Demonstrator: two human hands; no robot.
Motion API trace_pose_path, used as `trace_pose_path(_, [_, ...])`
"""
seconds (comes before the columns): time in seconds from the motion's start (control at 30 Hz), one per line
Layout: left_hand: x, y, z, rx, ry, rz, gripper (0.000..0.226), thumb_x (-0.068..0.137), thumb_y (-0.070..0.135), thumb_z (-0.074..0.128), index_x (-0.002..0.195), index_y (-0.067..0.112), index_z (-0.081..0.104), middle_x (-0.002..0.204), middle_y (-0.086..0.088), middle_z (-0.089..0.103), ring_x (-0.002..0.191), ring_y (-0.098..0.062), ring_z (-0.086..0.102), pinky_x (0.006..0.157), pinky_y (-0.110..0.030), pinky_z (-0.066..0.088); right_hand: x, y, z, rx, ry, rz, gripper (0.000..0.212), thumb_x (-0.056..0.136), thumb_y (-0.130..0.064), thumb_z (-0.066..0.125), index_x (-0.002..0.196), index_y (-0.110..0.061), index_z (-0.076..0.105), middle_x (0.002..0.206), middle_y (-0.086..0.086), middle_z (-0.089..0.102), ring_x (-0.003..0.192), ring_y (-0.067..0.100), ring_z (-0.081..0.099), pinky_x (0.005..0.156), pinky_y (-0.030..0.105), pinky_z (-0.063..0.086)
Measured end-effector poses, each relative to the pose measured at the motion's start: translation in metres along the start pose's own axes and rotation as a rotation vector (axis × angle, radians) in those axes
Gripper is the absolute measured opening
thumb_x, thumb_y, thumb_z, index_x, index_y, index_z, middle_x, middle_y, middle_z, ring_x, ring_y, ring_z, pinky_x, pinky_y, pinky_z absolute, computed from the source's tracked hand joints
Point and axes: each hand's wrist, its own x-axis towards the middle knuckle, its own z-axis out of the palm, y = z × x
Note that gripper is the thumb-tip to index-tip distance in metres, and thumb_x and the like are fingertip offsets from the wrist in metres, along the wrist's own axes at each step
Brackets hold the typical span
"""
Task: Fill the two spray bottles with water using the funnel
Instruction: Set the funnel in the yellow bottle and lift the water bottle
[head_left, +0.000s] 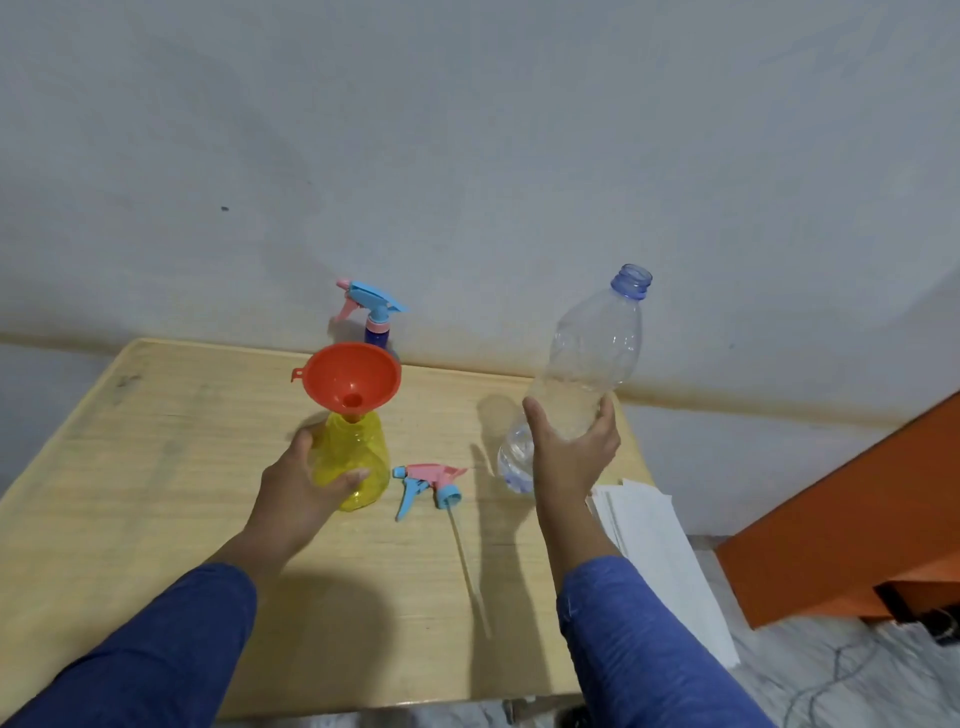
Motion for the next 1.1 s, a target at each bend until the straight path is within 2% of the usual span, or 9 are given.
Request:
trace_pose_path(0.1, [0.0, 0.001, 0.0, -0.005, -0.002, -0.007, 0.072, 0.076, 0.034, 0.074, 0.136, 0.028, 0.034, 0.129, -0.003, 0.053, 0.116, -0.026, 0.051, 0.087, -0.033, 0.041, 0.013, 0.004, 0.001, 0.033, -0.053, 0.01, 0.091, 0.063, -0.036, 0.084, 0.139, -0.019, 0.035, 0.137, 0.003, 0.041, 0.13, 0.017, 0.038, 0.109, 0.032, 0.033])
trace_pose_path(0.23, [-0.001, 0.002, 0.001, -0.003, -0.009, -0.018, 0.073, 0.077, 0.034, 0.074, 0.138, 0.027, 0.032, 0.133, -0.004, 0.05, 0.12, -0.027, 0.048, 0.087, -0.034, 0.04, 0.029, -0.001, 0.0, 0.087, -0.126, 0.047, 0.075, 0.064, -0.035, 0.085, 0.119, -0.016, 0.037, 0.12, 0.0, 0.047, 0.116, 0.016, 0.046, 0.092, 0.023, 0.034])
trace_pose_path(0.33, [-0.001, 0.002, 0.001, -0.004, -0.013, -0.021, 0.075, 0.077, 0.034, 0.074, 0.139, 0.027, 0.032, 0.134, -0.002, 0.049, 0.122, -0.026, 0.047, 0.088, -0.033, 0.039, 0.039, -0.008, 0.0, 0.012, -0.215, -0.04, 0.069, 0.062, -0.031, 0.086, 0.108, -0.018, 0.036, 0.113, 0.009, 0.051, 0.107, 0.022, 0.052, 0.078, 0.018, 0.037])
trace_pose_path(0.47, [0.0, 0.002, 0.0, -0.009, -0.019, -0.035, 0.077, 0.076, 0.034, 0.075, 0.139, 0.027, 0.031, 0.133, -0.002, 0.05, 0.123, -0.026, 0.047, 0.091, -0.035, 0.04, 0.044, -0.024, 0.002, -0.117, -0.42, -0.205, 0.078, 0.061, -0.022, 0.084, 0.121, -0.04, 0.039, 0.116, -0.001, 0.053, 0.097, 0.018, 0.055, 0.078, 0.023, 0.046])
trace_pose_path(0.57, [0.0, 0.003, 0.0, -0.018, -0.02, -0.023, 0.073, 0.076, 0.033, 0.075, 0.136, 0.025, 0.035, 0.126, 0.0, 0.053, 0.118, -0.023, 0.049, 0.088, -0.03, 0.041, 0.039, -0.037, 0.005, -0.234, -0.584, -0.283, 0.078, 0.062, -0.018, 0.082, 0.125, -0.04, 0.041, 0.116, -0.012, 0.057, 0.095, 0.014, 0.056, 0.073, 0.018, 0.044])
trace_pose_path(0.67, [0.0, 0.002, -0.001, -0.026, -0.026, -0.019, 0.071, 0.075, 0.032, 0.075, 0.134, 0.025, 0.037, 0.123, 0.0, 0.054, 0.116, -0.021, 0.051, 0.088, -0.03, 0.042, 0.033, -0.045, 0.009, -0.416, -0.699, -0.42, 0.077, 0.062, -0.02, 0.08, 0.126, -0.036, 0.04, 0.104, -0.012, 0.063, 0.092, 0.013, 0.058, 0.068, 0.017, 0.041])
trace_pose_path(0.73, [0.0, 0.0, -0.002, -0.037, -0.029, -0.025, 0.072, 0.075, 0.033, 0.075, 0.135, 0.027, 0.036, 0.126, 0.0, 0.054, 0.118, -0.021, 0.05, 0.092, -0.033, 0.043, 0.031, -0.05, 0.01, -0.514, -0.746, -0.506, 0.08, 0.061, -0.02, 0.079, 0.129, -0.033, 0.038, 0.102, -0.01, 0.061, 0.092, 0.019, 0.058, 0.072, 0.024, 0.04])
trace_pose_path(0.9, [0.0, 0.0, -0.003, -0.035, -0.018, -0.01, 0.072, 0.075, 0.034, 0.075, 0.135, 0.028, 0.036, 0.126, 0.001, 0.054, 0.117, -0.021, 0.05, 0.093, -0.033, 0.043, 0.035, -0.073, 0.008, -0.764, -0.821, -0.633, 0.09, 0.061, -0.022, 0.077, 0.138, -0.033, 0.031, 0.11, -0.003, 0.058, 0.087, 0.018, 0.051, 0.072, 0.026, 0.04])
trace_pose_path(1.1, [0.0, 0.0, -0.004, -0.012, -0.013, -0.007, 0.073, 0.074, 0.034, 0.076, 0.135, 0.025, 0.037, 0.128, -0.001, 0.054, 0.118, -0.023, 0.05, 0.095, -0.034, 0.042, 0.046, -0.095, -0.004, -1.042, -0.782, -0.761, 0.089, 0.065, -0.024, 0.074, 0.139, -0.038, 0.027, 0.118, -0.004, 0.057, 0.105, 0.022, 0.052, 0.076, 0.029, 0.043])
